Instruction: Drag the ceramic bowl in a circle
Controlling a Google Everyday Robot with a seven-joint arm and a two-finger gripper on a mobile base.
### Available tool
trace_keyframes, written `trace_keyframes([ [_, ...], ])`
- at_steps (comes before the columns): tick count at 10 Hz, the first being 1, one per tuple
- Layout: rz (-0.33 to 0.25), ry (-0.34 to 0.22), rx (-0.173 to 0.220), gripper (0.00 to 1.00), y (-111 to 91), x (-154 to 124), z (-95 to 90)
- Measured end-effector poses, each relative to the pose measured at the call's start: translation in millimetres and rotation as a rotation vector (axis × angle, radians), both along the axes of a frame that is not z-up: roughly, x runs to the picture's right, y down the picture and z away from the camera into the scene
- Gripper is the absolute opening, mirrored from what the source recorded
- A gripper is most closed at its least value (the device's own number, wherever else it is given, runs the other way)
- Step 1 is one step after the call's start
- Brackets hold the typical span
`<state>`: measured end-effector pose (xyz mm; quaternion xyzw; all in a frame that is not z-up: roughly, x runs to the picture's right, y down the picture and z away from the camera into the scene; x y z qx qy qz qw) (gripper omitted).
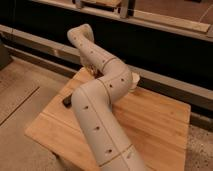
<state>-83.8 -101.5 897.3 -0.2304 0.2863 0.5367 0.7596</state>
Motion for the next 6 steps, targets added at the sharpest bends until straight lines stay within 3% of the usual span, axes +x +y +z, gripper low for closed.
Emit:
trace_keyframes([
  [5,-0.002,-0.008,0.007,0.0,-3.2,-4.3,-1.2],
  [6,0.013,-0.047,-0.005,0.0,-1.2,-16.2,-3.7],
])
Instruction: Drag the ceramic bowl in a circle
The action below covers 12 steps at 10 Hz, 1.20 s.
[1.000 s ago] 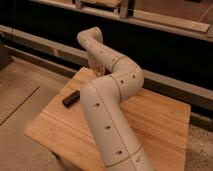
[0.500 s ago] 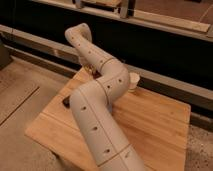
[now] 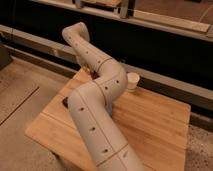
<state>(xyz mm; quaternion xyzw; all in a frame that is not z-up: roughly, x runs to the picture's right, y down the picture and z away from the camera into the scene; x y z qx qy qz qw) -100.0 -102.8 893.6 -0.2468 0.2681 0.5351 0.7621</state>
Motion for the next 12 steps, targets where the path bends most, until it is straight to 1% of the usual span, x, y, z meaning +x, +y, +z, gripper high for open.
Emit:
trace_keyframes([
  [2,0.019,-0.088,-0.022,0.0,3.5,-26.5,-6.6],
  [3,0.02,-0.113,-0.032,0.0,5.8,-30.5,-7.6],
  [6,0.019,-0.124,-0.053,0.0,13.7,-16.7,-4.0],
  [9,0.017,-0.132,-0.055,0.0,16.0,-4.6,-6.3],
  [10,0.023,-0.136,-0.057,0.0,17.3,-0.7,-8.4],
  [12,0.07,-0.117,-0.063,0.0,19.9,9.3,-11.7],
])
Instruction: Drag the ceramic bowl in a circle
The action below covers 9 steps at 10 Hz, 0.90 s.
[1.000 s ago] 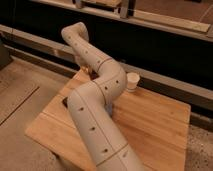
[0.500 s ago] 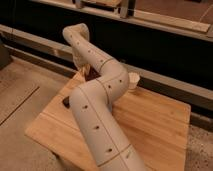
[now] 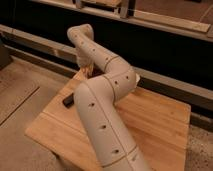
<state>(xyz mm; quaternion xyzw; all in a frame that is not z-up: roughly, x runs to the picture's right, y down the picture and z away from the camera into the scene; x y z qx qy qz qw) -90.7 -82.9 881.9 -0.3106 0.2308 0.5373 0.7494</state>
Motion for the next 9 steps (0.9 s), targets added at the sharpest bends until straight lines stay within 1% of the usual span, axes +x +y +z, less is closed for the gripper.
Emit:
trace_keyframes([
  [2,0.045,0.021,-0.015,0.0,3.4,9.9,-2.5],
  [3,0.052,0.026,-0.018,0.0,3.9,12.1,-2.9],
  [5,0.06,0.029,-0.018,0.0,4.1,16.0,-2.2],
  [7,0.054,0.028,-0.011,0.0,2.5,17.3,-0.8],
  [9,0.06,0.034,-0.008,0.0,1.0,18.3,0.2],
])
